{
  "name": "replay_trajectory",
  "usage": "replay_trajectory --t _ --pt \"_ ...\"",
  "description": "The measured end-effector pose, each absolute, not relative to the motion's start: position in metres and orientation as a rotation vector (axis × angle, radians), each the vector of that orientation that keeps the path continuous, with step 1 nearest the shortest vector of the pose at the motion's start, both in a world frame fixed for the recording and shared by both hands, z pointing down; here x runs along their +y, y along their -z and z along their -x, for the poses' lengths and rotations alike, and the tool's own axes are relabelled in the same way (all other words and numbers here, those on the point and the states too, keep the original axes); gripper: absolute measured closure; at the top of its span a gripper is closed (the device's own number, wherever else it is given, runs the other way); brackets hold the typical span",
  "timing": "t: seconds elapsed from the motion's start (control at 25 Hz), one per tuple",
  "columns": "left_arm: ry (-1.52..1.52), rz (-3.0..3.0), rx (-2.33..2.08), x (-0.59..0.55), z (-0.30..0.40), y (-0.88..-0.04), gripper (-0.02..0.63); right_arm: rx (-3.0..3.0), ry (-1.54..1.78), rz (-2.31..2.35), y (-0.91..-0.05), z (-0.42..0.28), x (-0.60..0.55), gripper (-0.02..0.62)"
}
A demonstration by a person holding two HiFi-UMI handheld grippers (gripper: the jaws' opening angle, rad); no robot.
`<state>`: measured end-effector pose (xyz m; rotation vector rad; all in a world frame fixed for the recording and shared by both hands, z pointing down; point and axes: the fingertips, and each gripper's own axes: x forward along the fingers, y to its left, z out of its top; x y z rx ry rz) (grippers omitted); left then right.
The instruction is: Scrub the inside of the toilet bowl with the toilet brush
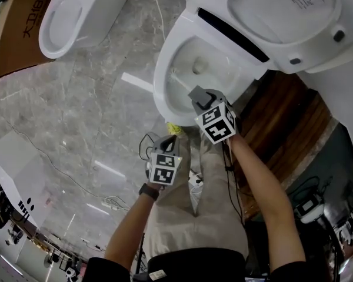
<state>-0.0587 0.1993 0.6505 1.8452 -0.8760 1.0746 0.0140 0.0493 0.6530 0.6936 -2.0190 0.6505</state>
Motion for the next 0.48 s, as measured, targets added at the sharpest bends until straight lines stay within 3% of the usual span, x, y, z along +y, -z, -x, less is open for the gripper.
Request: replay_trajectory --t 0.48 --pt "-1.074 -1.857 -0.888 0.190 0.068 -0.648 0.588 -1.906 -0.492 -0.951 -0.663 -0.025 -0.007 0.444"
